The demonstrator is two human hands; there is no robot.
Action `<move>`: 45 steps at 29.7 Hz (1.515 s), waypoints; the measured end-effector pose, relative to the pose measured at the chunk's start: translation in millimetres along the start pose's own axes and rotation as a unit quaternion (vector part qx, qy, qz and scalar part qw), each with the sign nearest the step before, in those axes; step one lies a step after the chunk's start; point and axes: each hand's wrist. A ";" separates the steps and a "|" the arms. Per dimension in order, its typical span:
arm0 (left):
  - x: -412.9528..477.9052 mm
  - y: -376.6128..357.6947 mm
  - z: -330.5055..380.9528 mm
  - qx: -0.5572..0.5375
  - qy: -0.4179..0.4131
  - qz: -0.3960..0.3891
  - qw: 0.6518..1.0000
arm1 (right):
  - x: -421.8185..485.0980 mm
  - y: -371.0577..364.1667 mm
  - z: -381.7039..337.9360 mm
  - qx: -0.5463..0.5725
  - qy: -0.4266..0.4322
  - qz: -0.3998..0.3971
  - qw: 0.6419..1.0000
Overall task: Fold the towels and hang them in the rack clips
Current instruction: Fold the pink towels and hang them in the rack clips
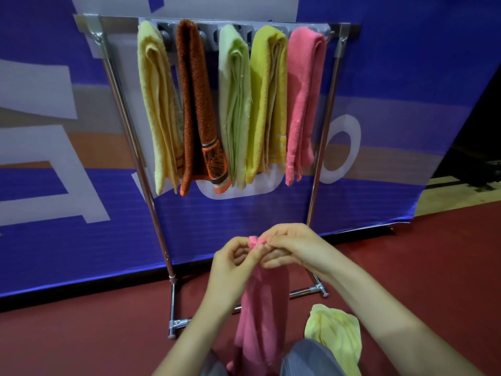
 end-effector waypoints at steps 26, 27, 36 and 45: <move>11.9 40.0 14.1 0.145 -0.062 0.046 0.986 | 0.7 34.4 48.2 -0.318 -0.022 -0.122 0.940; 13.2 42.0 12.2 0.156 -0.066 0.052 0.984 | 0.9 37.6 49.6 -0.325 -0.009 -0.093 0.941; 26.4 37.2 24.4 0.167 -0.118 0.110 0.973 | 7.0 55.1 13.1 -0.211 0.240 0.199 0.926; 52.7 30.8 89.4 0.129 -0.180 0.140 0.965 | -4.2 68.0 -88.0 -0.385 0.467 0.245 0.758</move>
Point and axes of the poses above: each hand's wrist, its own x-axis towards the middle knuckle, its own y-axis out of the back of the hand, z = x × y, and after that the axes turned 10 degrees about z, right-handed
